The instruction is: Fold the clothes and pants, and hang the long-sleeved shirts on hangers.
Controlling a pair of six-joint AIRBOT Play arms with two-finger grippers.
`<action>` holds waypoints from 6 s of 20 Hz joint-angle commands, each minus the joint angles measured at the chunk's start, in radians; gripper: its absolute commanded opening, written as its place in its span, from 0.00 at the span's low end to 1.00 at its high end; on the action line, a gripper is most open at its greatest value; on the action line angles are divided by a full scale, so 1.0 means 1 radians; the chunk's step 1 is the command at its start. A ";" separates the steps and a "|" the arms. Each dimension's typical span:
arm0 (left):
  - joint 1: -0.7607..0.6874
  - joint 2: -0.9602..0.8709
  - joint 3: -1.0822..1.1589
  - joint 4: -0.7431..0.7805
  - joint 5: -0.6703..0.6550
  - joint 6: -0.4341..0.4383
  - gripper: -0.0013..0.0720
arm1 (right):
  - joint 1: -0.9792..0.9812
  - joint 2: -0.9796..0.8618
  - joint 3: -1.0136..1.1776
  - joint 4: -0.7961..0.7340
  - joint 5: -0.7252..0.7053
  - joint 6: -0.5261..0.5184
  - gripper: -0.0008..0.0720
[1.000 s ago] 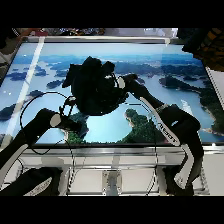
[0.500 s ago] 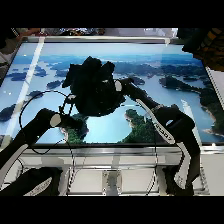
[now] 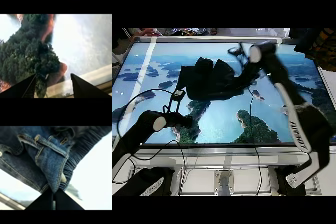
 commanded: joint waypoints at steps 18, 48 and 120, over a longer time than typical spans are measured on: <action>0.002 0.475 0.000 0.131 -0.166 0.066 0.65 | -0.818 0.640 -0.775 -0.144 -0.045 0.055 0.03; 0.249 -0.628 0.652 -0.356 -0.004 0.479 0.62 | -0.084 -0.144 -0.338 0.212 -0.587 -0.089 0.62; 0.217 -1.270 1.401 -0.238 -0.093 0.243 0.53 | -0.436 0.631 -1.168 0.049 -0.410 0.150 0.78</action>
